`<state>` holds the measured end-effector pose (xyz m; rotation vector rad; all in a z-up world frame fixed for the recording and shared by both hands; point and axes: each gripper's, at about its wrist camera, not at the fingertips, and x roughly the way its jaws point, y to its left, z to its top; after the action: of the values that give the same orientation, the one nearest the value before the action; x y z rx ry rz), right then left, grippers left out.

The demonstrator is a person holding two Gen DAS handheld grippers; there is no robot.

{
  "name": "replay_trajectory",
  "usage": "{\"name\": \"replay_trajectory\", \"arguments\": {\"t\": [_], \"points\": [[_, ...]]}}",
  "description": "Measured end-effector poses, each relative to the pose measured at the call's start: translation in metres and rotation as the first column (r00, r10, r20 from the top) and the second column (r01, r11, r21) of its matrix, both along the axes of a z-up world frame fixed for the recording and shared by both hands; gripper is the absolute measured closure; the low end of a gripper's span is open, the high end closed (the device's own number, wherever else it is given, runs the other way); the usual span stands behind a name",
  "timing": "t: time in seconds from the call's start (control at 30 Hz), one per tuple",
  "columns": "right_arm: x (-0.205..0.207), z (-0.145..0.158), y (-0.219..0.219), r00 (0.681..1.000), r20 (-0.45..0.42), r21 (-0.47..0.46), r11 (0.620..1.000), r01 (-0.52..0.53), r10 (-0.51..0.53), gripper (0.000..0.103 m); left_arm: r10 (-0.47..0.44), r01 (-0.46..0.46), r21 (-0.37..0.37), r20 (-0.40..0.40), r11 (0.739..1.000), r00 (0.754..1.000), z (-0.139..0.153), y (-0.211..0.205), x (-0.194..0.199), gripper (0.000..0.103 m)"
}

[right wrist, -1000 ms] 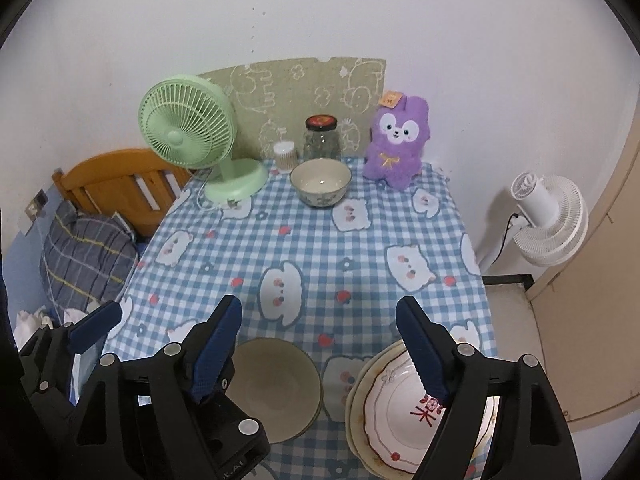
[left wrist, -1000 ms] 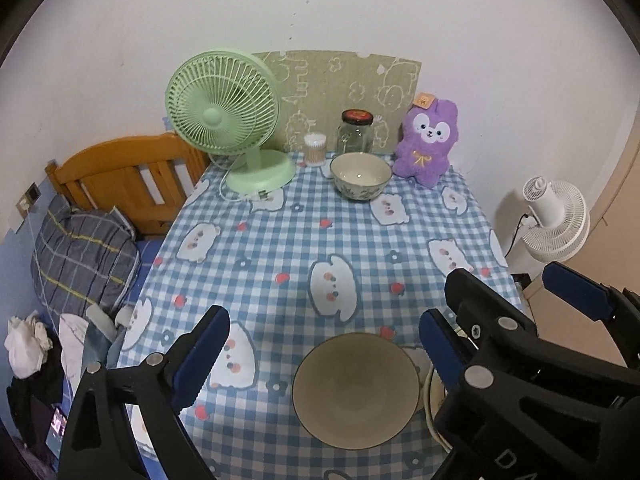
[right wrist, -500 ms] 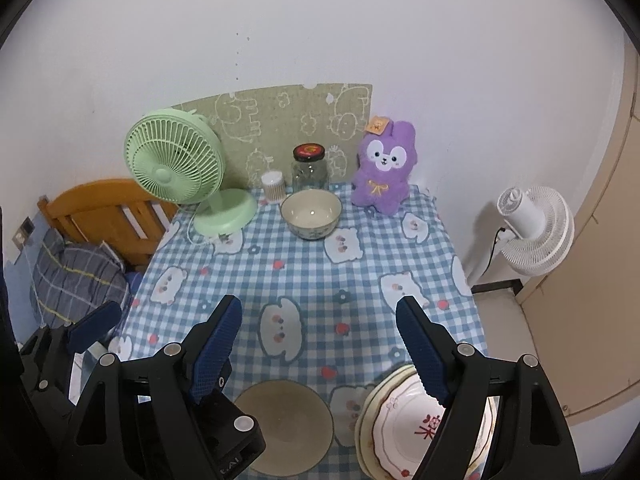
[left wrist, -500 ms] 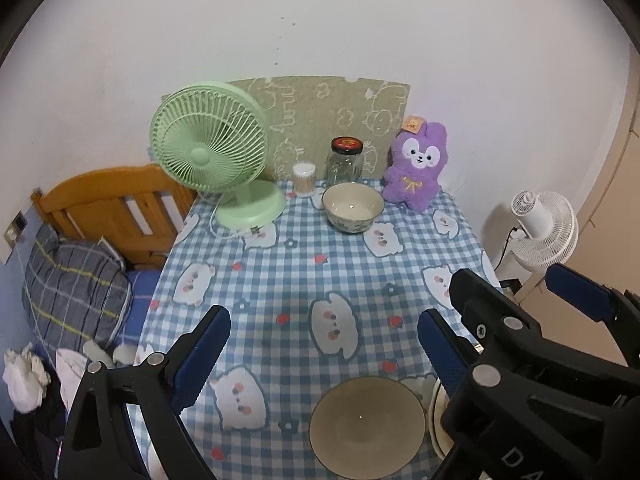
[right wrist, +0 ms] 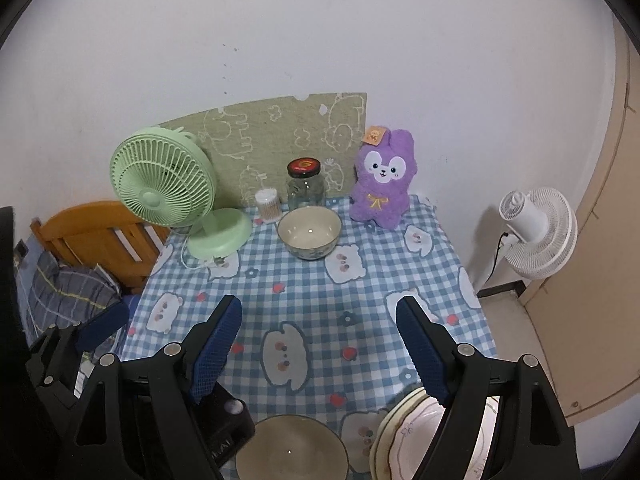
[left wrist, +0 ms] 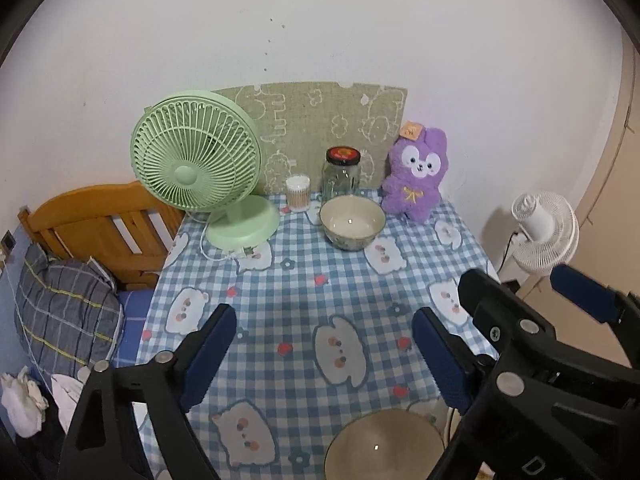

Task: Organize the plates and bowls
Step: 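Withdraw both tools and move toward the patterned bowl beside the glass jar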

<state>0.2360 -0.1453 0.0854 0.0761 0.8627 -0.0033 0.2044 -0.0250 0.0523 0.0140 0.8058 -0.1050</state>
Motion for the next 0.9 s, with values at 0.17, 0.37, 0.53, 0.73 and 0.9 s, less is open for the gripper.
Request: {"name": "replay_trajectory", "arguments": {"t": [0.17,0.37,0.53,0.73,0.9], "points": [[0.020,-0.010,-0.003,1.000,-0.001,-0.013,1.000,-0.029,0.029,0.021,-0.031,0.031,-0.008,-0.019,0.999,0.999,-0.006,-0.005,0.018,0.019],[0.049,-0.019,-0.012,0.998,-0.024,-0.002,0.998,-0.064,0.064,0.021,0.006,-0.005,0.042,-0.018,0.999,1.000,-0.012,-0.019,0.038,0.019],[0.075,-0.024,-0.025,0.995,0.000,-0.022,0.995,-0.097,0.097,0.021,0.042,-0.043,-0.011,-0.033,0.999,0.999,-0.019,-0.028,0.062,0.019],[0.108,-0.036,-0.042,0.992,0.003,-0.003,0.992,-0.123,0.123,0.021,0.083,-0.083,-0.012,-0.019,0.996,0.996,-0.027,-0.042,0.091,0.015],[0.137,-0.050,-0.051,0.991,0.000,0.008,0.991,-0.136,0.136,0.021,0.133,-0.133,0.011,0.006,0.991,0.991,-0.033,-0.051,0.114,0.012]]}}
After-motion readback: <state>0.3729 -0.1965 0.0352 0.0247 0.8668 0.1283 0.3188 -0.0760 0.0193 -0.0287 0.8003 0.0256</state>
